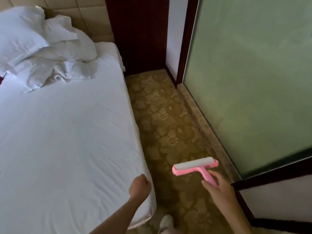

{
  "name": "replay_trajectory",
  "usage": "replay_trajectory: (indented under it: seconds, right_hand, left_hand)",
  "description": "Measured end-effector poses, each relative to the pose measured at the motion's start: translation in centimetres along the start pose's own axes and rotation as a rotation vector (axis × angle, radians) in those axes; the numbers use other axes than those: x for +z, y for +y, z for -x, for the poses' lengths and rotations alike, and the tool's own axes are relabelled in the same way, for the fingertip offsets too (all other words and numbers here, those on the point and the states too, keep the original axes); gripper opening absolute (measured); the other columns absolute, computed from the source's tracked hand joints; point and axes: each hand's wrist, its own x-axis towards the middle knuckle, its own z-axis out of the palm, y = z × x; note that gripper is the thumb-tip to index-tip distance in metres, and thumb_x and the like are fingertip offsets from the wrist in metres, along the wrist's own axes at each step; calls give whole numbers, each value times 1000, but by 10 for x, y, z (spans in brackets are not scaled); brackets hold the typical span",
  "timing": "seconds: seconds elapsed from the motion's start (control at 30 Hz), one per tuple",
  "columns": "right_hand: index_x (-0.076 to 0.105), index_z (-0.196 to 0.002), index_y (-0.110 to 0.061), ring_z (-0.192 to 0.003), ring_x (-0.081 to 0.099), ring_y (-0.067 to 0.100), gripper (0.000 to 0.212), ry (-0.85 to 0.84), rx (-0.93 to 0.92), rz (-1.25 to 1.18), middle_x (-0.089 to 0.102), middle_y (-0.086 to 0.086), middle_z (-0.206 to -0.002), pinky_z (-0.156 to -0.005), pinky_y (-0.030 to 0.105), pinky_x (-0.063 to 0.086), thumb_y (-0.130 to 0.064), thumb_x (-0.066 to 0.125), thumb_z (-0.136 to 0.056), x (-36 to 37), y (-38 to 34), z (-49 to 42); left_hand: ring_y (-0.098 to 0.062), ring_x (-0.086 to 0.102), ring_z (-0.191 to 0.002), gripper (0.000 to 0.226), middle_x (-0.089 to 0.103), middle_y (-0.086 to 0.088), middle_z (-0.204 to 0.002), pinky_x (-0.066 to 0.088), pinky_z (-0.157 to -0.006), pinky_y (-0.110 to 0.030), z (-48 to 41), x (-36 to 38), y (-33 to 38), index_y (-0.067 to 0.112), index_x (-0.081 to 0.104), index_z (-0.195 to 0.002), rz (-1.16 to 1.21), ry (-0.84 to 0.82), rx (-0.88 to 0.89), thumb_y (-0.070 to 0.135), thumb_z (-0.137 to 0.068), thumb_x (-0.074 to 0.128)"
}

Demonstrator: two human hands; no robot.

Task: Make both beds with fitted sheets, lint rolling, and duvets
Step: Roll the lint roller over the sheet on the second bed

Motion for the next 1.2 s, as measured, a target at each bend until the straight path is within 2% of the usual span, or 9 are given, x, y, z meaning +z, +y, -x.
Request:
replay_trajectory:
  seconds: [0.1,0.27,0.43,0.53,0.63,0.73,0.97,1.07,1.2]
  right_hand:
    - [53,-127,-20,-82,57,5,40,-60,-39,35,58,-8,-96,-61,17,39,-22,64,-88,-3,-11,-36]
    - [56,-123,-17,-87,59,8,40,-222,-107,47,61,-4,-102,-75,24,48,-18,68,-85,1,-42,-112]
    - [53,-126,-18,-77,60,8,40,-356,-278,118,59,-8,-91,-60,18,42,-20,64,-88,-18,-89,-189]
    - [51,-129,-18,-79,55,2,42,-366,-337,179,55,-11,-92,-61,16,38,-24,63,-89,-24,-118,-240]
    - [50,-131,-19,-83,57,5,44,-380,-355,243,57,-8,-99,-67,21,43,-27,63,-90,-13,-144,-279]
    - [51,-131,-18,-85,56,7,43,-451,-372,262,55,-8,-99,-71,23,44,-23,63,-90,16,-171,-306]
    - [58,-120,-22,-82,57,2,35,-688,-464,406,61,-9,-97,-64,16,40,-21,67,-87,132,-257,-381]
    - [59,-116,-25,-84,61,5,34,-716,-461,454,64,-11,-94,-68,20,46,-27,70,-84,177,-303,-412]
    - [60,-112,-30,-84,64,4,35,-771,-515,623,67,-11,-95,-77,28,55,-27,74,-80,230,-365,-447]
  left_hand:
    - [-13,56,-81,13,60,4,-91,41,-63,-22,-15,-6,16,21,52,-86,45,41,-74,24,-94,42]
    - [-10,53,-74,15,58,6,-86,35,-55,-21,-43,-11,26,20,50,-82,96,141,-278,25,-94,43]
    - [-11,53,-72,16,55,7,-80,37,-55,-21,-65,-5,56,18,52,-81,179,219,-452,25,-92,44]
    - [-10,54,-73,16,58,6,-83,38,-57,-21,-87,-6,86,20,50,-78,251,250,-501,25,-92,45]
    - [-11,53,-74,17,58,6,-83,39,-60,-23,-109,-10,107,22,48,-75,318,291,-539,26,-91,46]
    - [-12,55,-75,17,58,7,-82,41,-60,-24,-130,-20,105,23,48,-74,384,324,-633,26,-90,46]
    - [-12,53,-73,19,55,7,-80,36,-55,-23,-228,-63,57,23,45,-72,474,354,-827,25,-91,47]
    - [-12,53,-73,19,56,6,-82,40,-60,-26,-283,-92,38,22,44,-73,525,325,-863,25,-92,45]
    - [-11,52,-71,20,57,5,-82,33,-54,-23,-336,-133,22,22,43,-72,583,343,-899,25,-92,44]
